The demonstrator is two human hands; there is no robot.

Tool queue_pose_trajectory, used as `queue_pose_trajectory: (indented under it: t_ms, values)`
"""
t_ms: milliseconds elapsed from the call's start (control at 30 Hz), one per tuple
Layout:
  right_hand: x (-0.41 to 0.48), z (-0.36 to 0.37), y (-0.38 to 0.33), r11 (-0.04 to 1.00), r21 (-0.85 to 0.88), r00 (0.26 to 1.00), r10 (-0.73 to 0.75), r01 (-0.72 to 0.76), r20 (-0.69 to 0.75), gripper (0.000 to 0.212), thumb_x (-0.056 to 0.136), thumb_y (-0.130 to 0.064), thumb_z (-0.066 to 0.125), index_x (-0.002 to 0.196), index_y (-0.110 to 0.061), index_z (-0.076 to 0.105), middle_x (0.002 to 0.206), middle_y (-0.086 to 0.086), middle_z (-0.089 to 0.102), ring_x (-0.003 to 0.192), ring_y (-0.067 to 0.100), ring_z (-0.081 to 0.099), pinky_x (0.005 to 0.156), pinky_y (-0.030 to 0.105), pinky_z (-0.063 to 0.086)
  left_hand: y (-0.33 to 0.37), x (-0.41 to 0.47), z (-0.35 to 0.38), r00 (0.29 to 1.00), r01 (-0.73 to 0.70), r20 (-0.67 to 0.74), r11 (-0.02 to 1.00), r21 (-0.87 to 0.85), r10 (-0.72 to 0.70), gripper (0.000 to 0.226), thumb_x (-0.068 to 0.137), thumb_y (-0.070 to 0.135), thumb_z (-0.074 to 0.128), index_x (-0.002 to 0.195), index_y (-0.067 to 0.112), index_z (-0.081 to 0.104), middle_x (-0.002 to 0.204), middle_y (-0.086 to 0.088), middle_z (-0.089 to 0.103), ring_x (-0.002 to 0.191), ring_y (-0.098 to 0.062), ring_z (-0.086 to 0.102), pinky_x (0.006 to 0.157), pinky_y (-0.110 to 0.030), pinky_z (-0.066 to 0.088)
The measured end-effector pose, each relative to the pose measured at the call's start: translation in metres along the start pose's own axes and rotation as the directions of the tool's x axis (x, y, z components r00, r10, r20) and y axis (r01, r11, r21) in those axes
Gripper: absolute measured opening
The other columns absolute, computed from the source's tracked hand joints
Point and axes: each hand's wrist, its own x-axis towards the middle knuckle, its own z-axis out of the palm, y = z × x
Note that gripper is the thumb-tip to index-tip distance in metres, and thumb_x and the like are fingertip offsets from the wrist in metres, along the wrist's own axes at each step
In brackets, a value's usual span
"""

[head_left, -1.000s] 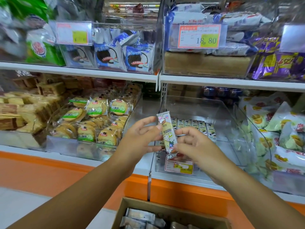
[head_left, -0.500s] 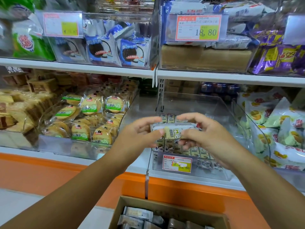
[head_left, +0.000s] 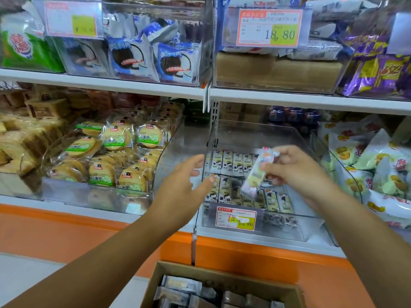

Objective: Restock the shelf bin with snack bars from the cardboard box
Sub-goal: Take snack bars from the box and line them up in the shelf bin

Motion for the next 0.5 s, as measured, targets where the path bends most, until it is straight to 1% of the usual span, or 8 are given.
queue_pose_trajectory:
  t_ms: [67,133,167,233,267,367,433,500]
  values:
    - [0.009,0.004,0.017,0.985,-0.101,0.985,0.146,-0.137,0.088,0.045,0.082,-0.007,0.073,0.121,-0.006,0.051,0.096,0.016,0.069,0.07,0.02,0.063,0.062,0.029,0.054,-0.006,-0.001,0.005,0.994,0.023,0.107,0.999,-0.027,-0.02,0.054,0.1,0.029,0.051,0.15,0.032,0.03,0.14,0.017,0.047,0.129,-0.003,0.045,0.102,-0.021,0.037]
    - [0.014,0.013,0.029,0.967,-0.145,0.966,0.227,-0.209,0.12,0.053,0.081,-0.009,0.074,0.125,-0.01,0.044,0.099,0.021,0.067,0.07,0.022,0.064,0.066,0.033,0.057,-0.009,-0.003,0.009,0.989,0.038,0.146,0.999,-0.009,-0.036,0.057,0.103,0.026,0.047,0.153,0.034,0.021,0.143,0.015,0.045,0.135,-0.007,0.043,0.101,-0.018,0.031]
    - [0.017,0.018,0.032,0.965,-0.144,0.964,0.236,-0.218,0.121,0.054,0.082,-0.01,0.074,0.126,-0.012,0.043,0.097,0.022,0.068,0.07,0.024,0.064,0.07,0.036,0.058,-0.01,-0.002,0.01,0.989,0.045,0.139,0.999,-0.009,-0.043,0.058,0.103,0.025,0.046,0.153,0.035,0.02,0.147,0.012,0.045,0.136,-0.009,0.043,0.1,-0.017,0.03]
    - [0.022,0.027,0.035,0.97,-0.123,0.967,0.223,-0.208,0.124,0.056,0.083,-0.011,0.073,0.13,-0.013,0.043,0.094,0.022,0.068,0.07,0.026,0.064,0.079,0.043,0.058,-0.015,0.001,0.011,0.993,0.051,0.112,0.998,-0.026,-0.048,0.057,0.103,0.023,0.047,0.153,0.037,0.022,0.15,0.008,0.044,0.135,-0.01,0.045,0.1,-0.019,0.033]
    - [0.026,0.03,0.037,0.972,-0.12,0.967,0.218,-0.202,0.132,0.058,0.083,-0.011,0.074,0.132,-0.014,0.043,0.097,0.02,0.067,0.071,0.026,0.065,0.082,0.045,0.058,-0.018,0.002,0.01,0.994,0.046,0.104,0.998,-0.031,-0.043,0.057,0.103,0.022,0.047,0.152,0.038,0.024,0.149,0.008,0.045,0.134,-0.009,0.046,0.1,-0.019,0.035]
    - [0.032,0.037,0.038,0.973,-0.126,0.959,0.216,-0.195,0.185,0.058,0.082,-0.007,0.074,0.132,-0.017,0.045,0.116,0.016,0.06,0.077,0.025,0.067,0.083,0.04,0.058,-0.024,0.004,0.011,0.994,0.025,0.105,0.999,-0.034,-0.021,0.058,0.102,0.023,0.049,0.151,0.041,0.024,0.147,0.011,0.048,0.13,-0.007,0.049,0.096,-0.018,0.038]
    - [0.031,0.04,0.038,0.967,-0.191,0.949,0.213,-0.17,0.234,0.049,0.082,-0.006,0.073,0.125,-0.019,0.053,0.124,0.014,0.055,0.081,0.023,0.068,0.08,0.034,0.059,-0.027,0.005,0.01,0.993,0.027,0.117,0.999,-0.039,-0.022,0.058,0.102,0.025,0.049,0.151,0.042,0.024,0.147,0.011,0.048,0.128,-0.007,0.051,0.099,-0.021,0.04]
    - [0.029,0.041,0.039,0.954,-0.269,0.938,0.208,-0.132,0.276,0.041,0.083,-0.006,0.072,0.12,-0.019,0.058,0.129,0.013,0.052,0.085,0.019,0.067,0.074,0.026,0.059,-0.03,0.003,0.009,0.99,0.031,0.138,0.999,-0.027,-0.027,0.058,0.101,0.027,0.049,0.151,0.042,0.024,0.146,0.01,0.049,0.128,-0.009,0.052,0.103,-0.026,0.042]
